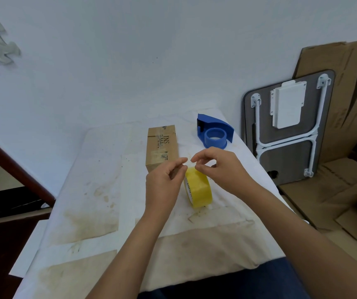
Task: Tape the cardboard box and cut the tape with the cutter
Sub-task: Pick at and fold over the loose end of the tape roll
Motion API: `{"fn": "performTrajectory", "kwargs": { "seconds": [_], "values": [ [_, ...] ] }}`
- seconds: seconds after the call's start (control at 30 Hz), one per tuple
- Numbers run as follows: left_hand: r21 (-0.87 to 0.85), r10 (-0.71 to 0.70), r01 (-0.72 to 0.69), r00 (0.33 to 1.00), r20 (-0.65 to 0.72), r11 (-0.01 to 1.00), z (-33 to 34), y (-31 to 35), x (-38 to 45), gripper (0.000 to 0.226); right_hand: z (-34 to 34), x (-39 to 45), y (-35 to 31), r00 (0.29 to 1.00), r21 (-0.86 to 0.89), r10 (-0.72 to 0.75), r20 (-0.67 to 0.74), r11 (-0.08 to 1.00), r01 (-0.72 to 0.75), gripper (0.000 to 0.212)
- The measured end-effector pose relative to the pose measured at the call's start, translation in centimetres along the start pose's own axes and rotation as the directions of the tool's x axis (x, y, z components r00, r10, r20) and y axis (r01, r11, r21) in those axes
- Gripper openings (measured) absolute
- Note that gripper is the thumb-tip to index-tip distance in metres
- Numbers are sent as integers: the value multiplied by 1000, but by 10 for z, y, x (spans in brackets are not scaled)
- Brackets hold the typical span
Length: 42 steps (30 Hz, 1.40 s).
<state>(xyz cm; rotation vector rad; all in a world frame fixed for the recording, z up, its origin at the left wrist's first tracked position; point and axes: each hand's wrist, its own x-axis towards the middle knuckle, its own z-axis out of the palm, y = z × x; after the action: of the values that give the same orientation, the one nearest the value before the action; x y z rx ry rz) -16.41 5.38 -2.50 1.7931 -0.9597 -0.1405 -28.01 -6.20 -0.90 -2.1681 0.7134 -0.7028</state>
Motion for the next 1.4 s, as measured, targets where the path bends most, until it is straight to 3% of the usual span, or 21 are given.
{"fn": "performTrajectory", "kwargs": {
  "seconds": [0.3, 0.47, 0.63, 0.73, 0.87, 1.07, 1.23, 1.4],
  "values": [
    [188, 193, -196, 981, 35, 963, -2, -3, 7, 16, -1, 1, -3, 1000, -78, 8, 7, 997, -7, 17],
    [223, 171, -188, 981, 96, 957, -5, -4, 11, 14, -4, 1, -7, 999, -108, 49, 12, 993, -47, 15],
    [227, 23, -67, 981, 192, 972, -8, 2, 17, 13, -4, 5, -10, 998, -161, 57, 14, 986, -54, 12],
    [109, -179, 157, 953, 244, 982, -6, 7, 18, 17, -1, 7, -10, 998, -168, 66, 19, 984, -62, 11],
    [-124, -347, 403, 881, 322, 907, -4, 3, 19, 22, 0, 6, -11, 987, -76, 156, 34, 985, -153, 10],
    [-286, -397, 465, 878, 267, 838, 3, 2, 15, 16, 6, 5, -7, 912, 226, 405, 60, 885, -408, 16],
    [-322, -393, 461, 883, 257, 827, 6, 3, 13, 16, 10, 2, -10, 898, 215, 439, -27, 880, -424, 8],
    [-350, -376, 491, 859, 348, 798, 4, -2, 13, 18, 11, -3, -10, 880, 195, 470, -58, 870, -452, 11]
  ]
}}
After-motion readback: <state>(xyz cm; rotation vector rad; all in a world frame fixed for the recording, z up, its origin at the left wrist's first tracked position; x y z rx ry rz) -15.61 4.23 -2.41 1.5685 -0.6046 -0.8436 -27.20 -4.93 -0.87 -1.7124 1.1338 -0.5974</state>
